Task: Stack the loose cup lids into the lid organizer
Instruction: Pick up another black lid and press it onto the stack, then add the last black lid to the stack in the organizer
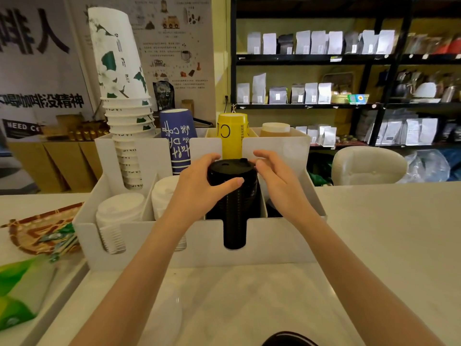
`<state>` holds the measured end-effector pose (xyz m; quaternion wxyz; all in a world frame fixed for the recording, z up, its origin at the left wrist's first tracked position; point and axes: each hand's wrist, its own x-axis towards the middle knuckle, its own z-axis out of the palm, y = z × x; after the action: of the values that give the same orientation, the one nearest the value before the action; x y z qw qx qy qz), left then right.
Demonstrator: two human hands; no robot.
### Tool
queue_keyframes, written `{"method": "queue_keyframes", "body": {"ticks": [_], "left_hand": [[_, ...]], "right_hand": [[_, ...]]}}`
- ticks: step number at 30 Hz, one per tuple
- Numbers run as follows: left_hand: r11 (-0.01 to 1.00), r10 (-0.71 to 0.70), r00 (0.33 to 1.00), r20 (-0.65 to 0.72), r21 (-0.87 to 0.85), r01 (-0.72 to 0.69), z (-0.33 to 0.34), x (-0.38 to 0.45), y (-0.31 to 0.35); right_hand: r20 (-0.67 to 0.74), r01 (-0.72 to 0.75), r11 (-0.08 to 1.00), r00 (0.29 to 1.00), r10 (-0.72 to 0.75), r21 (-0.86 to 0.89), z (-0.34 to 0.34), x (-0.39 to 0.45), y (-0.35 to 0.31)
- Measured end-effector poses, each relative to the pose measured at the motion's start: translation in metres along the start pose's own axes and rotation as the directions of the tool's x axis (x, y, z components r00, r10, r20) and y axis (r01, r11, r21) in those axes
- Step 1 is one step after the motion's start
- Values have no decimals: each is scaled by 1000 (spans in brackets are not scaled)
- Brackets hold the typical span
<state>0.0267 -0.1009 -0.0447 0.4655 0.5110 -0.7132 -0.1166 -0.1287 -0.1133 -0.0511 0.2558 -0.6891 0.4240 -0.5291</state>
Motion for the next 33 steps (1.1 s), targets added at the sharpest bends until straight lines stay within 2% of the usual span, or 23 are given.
{"method": "queue_keyframes", "body": {"ticks": [21,26,30,33], "left_hand": [[998,-18,994,106,64,11,-2,-4,7],[978,-27,991,134,207,-1,-1,-4,11],[982,95,995,43,162,-101,-6,-17,30],[976,198,980,30,90,-200,-12,-32,48]], "right_hand": [[25,-14,996,1000,16,-86,-2,-10,1],[22,-44,997,999,45,-64,-7,-20,-5],[2,-73,994,997,74,-84,-19,-35,-5],[-4,-93,990,996,93,-106,-31,-53,-6]]}}
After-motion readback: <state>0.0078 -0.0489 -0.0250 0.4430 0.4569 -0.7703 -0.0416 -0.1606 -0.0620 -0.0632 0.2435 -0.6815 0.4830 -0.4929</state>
